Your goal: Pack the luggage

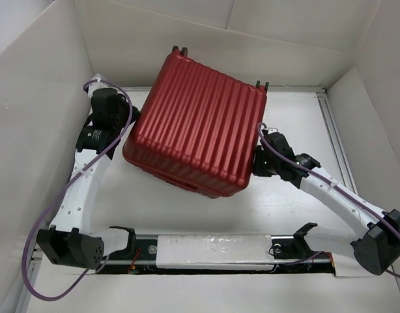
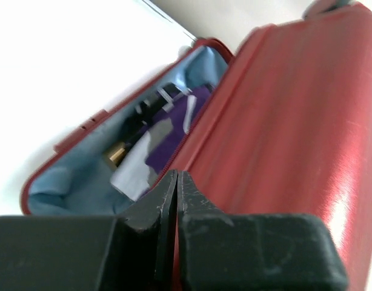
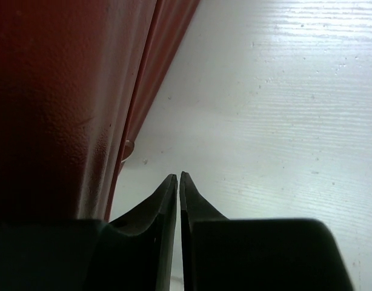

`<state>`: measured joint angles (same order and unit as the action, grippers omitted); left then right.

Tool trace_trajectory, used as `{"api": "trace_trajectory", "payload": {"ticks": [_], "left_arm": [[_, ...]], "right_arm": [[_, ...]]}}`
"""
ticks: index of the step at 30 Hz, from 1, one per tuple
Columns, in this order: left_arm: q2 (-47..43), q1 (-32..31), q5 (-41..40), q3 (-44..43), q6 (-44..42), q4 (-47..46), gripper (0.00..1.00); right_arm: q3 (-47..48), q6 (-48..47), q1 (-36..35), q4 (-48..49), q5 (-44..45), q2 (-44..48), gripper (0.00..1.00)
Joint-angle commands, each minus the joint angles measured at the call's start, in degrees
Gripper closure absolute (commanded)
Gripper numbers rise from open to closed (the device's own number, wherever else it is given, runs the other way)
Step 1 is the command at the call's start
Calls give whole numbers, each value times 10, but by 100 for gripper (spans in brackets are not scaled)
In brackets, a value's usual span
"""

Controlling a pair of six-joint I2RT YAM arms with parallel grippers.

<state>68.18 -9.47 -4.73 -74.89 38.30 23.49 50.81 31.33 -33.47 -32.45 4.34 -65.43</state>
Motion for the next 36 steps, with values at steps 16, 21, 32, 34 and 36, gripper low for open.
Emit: {"api": "trace_trajectory", "payload": {"ticks": [16,21,32,34,36], "left_arm": [[-96,34,5,79,-39,191,69],[-58,34,7,-40,-63,198,59],[-186,-11,84,128,-21,216,100],[-225,-11,75,143,-4,230,100],[-251,-11,83,178,19,230,100]], "right_arm": [[89,-83,-84,103,-135,-53,67],[94,-99,-84,72,-143,-52,65],[-36,-130,-84,124,-138,106,100],[-83,-124,-84,172,-144,133,93],[-117,-117,-84,214,-144,173,87]]}}
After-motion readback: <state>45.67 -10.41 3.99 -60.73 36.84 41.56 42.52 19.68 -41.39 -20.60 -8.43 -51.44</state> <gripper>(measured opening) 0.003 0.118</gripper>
